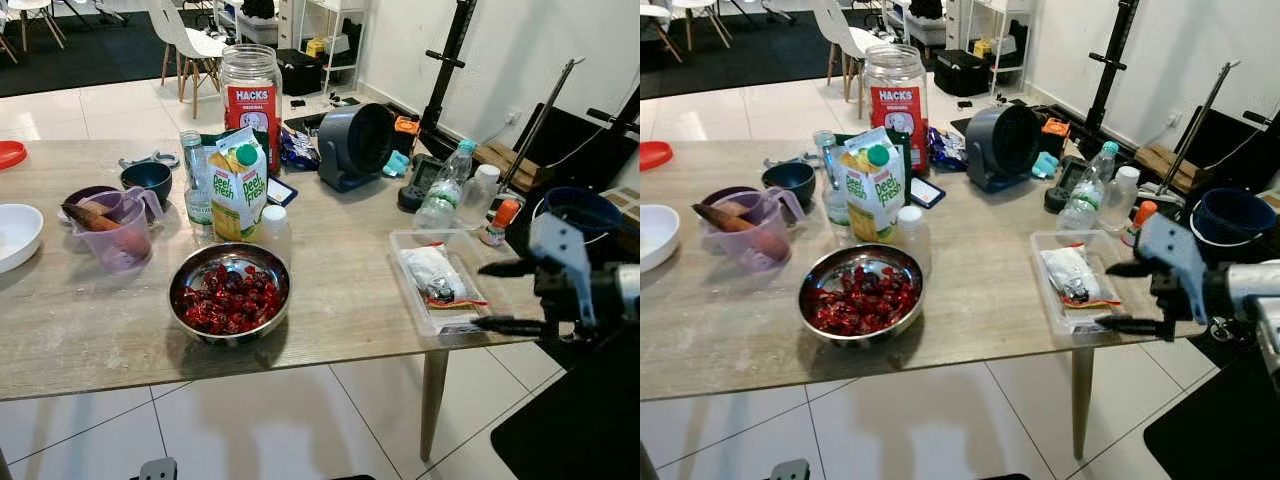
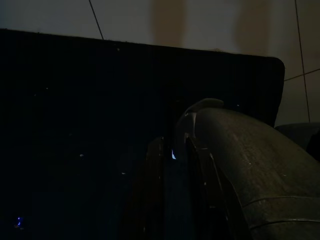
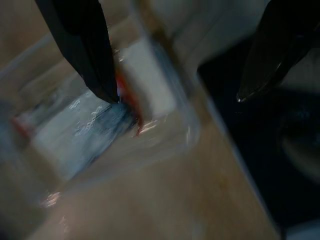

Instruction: Restocking fridge

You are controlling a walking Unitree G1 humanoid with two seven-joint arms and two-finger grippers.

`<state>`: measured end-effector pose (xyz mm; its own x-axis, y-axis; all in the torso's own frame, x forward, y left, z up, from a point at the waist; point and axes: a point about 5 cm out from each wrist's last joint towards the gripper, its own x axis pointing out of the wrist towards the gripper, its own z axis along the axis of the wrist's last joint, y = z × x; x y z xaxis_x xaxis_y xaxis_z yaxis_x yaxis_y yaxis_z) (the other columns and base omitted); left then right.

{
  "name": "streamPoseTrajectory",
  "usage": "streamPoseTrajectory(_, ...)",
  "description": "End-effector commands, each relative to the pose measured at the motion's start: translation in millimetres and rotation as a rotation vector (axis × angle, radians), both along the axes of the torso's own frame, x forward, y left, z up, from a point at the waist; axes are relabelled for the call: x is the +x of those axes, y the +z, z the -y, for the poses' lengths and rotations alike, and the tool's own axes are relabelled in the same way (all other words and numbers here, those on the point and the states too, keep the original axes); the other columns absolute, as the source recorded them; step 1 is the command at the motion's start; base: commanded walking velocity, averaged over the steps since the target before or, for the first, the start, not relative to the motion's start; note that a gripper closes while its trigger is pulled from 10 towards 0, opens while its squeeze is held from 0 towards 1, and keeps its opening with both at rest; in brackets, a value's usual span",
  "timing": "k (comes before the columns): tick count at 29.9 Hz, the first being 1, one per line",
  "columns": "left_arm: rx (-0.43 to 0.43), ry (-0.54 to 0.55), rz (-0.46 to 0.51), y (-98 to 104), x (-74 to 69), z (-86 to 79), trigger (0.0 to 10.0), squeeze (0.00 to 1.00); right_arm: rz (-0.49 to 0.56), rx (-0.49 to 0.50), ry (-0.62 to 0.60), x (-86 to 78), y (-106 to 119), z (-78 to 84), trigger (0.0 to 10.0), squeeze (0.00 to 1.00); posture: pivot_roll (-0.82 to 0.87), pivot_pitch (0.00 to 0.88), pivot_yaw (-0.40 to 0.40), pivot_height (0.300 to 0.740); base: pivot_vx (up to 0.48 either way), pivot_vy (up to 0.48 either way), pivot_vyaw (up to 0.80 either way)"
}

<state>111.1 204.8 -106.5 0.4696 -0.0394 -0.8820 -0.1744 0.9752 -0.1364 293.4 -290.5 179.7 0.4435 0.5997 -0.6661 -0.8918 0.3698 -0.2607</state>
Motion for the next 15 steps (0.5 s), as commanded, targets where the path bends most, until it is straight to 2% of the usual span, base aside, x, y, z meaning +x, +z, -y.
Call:
streamPoseTrajectory(1, -0.010, -0.004, -0.038, -3, -9.2, 3.7, 10.0, 0.00, -0.027, -0.095, -0.010, 0.7, -18, -1.9, 10.0, 0.00, -0.01, 0.000, -0.045, 0.740, 0.000, 0.000, 0.00)
streamPoseTrajectory(5, -0.011, -0.006, -0.038, -3, -9.3, 4.2, 10.0, 0.00, -0.041, -0.131, -0.009, 0.7, -27, -8.3, 10.0, 0.00, -0.01, 0.000, -0.047, 0.740, 0.000, 0.000, 0.00)
streamPoseTrajectory(15, -0.007, -0.009, -0.042, -4, -10.9, 3.3, 10.0, 0.00, -0.050, -0.208, 0.003, 1.6, -30, -11.3, 10.0, 0.00, -0.01, 0.000, -0.051, 0.740, 0.000, 0.000, 0.00)
